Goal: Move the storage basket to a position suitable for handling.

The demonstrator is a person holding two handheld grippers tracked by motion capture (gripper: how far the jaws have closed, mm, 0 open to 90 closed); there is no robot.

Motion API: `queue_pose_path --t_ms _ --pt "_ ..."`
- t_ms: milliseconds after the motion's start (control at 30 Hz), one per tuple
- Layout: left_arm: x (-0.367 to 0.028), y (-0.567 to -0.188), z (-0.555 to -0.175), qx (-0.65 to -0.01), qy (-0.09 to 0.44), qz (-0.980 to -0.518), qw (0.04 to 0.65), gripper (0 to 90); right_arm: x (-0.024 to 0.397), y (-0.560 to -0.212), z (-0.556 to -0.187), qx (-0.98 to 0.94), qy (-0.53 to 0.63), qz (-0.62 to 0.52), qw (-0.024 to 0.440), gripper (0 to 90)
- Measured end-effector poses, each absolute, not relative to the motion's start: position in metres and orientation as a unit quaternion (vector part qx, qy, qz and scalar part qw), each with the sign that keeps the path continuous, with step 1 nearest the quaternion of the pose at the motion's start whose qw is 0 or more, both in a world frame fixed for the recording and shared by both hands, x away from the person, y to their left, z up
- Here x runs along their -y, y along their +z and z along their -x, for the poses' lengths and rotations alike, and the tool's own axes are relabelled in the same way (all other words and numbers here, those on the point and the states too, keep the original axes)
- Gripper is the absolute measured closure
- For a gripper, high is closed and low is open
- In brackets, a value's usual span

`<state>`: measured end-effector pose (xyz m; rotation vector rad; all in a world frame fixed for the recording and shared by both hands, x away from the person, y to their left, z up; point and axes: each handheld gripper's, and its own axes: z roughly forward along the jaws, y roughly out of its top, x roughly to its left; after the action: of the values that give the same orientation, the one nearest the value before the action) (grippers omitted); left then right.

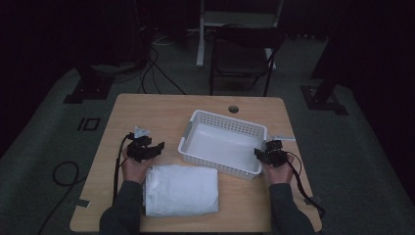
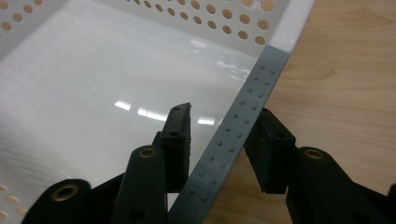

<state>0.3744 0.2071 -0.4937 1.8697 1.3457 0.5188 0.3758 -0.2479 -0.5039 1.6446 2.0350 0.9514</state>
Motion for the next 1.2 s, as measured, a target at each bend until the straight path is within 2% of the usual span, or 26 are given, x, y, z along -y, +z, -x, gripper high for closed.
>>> queue_pose_path --t_ms 567,767,867,1067,1200 --pt "-0.204 -0.485 -0.379 -0.523 0.198 -0.728 0.397 40.3 0.211 -0.503 -0.403 -0.751 0.339 -0.537 0.179 60.3" --pt "-0.197 -0.481 -0.381 -0.515 0.200 -0.734 0.394 40.6 0.215 -0.495 -0.400 -0.744 0.352 -0.539 0.177 44.3" --pt "-0.193 -0.478 -0.383 -0.515 0.205 -0.736 0.390 42.5 0.217 -0.489 -0.391 -0.745 0.351 -0.537 0.182 40.4" --pt "-0.189 -0.477 -0.383 -0.507 0.206 -0.743 0.386 43.7 0.218 -0.480 -0.363 -0.750 0.354 -0.526 0.188 41.7" --pt "-0.187 -0.476 -0.382 -0.503 0.204 -0.746 0.385 46.1 0.215 -0.484 -0.348 -0.762 0.343 -0.517 0.186 48.5"
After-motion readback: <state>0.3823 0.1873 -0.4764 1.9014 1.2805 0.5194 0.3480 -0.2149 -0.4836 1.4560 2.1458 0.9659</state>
